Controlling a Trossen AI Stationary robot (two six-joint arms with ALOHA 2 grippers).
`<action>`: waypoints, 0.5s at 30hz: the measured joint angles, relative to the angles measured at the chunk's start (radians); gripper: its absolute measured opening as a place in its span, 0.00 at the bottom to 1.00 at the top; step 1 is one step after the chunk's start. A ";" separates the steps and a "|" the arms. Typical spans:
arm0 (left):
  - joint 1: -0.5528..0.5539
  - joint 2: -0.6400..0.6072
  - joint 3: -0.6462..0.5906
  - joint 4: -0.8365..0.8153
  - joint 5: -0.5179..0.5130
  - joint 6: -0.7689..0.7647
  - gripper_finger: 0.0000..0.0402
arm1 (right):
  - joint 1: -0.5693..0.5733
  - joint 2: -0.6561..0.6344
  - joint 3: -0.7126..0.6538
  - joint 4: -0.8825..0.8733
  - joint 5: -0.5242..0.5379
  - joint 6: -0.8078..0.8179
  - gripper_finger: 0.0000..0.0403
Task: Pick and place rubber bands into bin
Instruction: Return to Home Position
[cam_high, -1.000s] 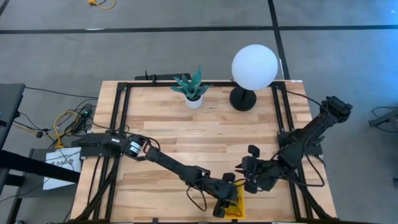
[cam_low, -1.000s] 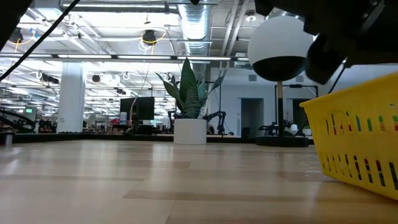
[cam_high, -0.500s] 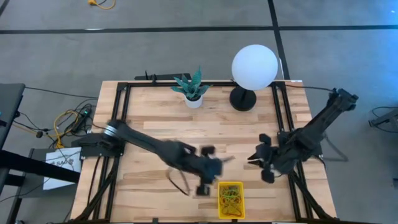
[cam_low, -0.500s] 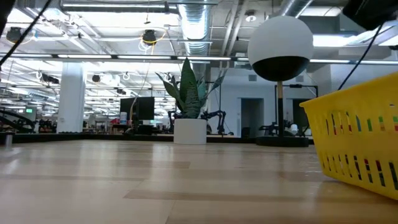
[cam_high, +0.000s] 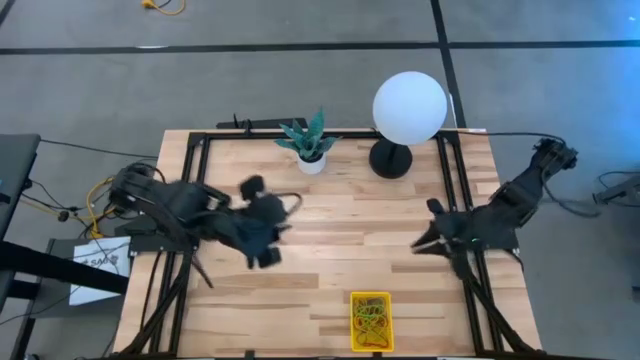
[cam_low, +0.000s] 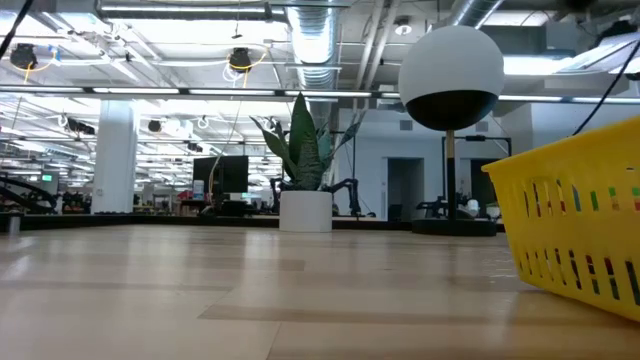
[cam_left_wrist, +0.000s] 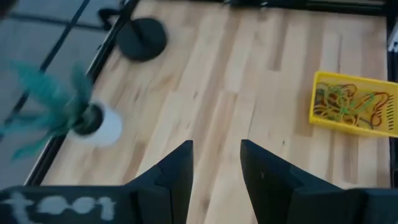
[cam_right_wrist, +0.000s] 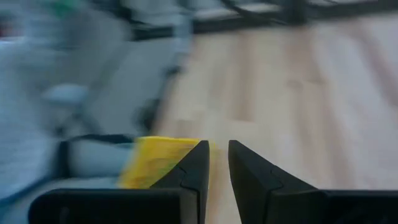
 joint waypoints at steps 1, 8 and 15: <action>0.000 -0.022 0.000 -0.031 0.001 -0.026 0.31 | 0.000 -0.029 0.000 0.015 -0.057 -0.032 0.14; -0.101 -0.192 -0.127 -0.031 -0.128 -0.160 0.31 | 0.001 -0.252 -0.107 0.090 -0.172 -0.188 0.14; -0.313 -0.484 -0.586 0.202 -0.354 -0.370 0.31 | 0.001 -0.483 -0.456 0.433 -0.307 -0.185 0.14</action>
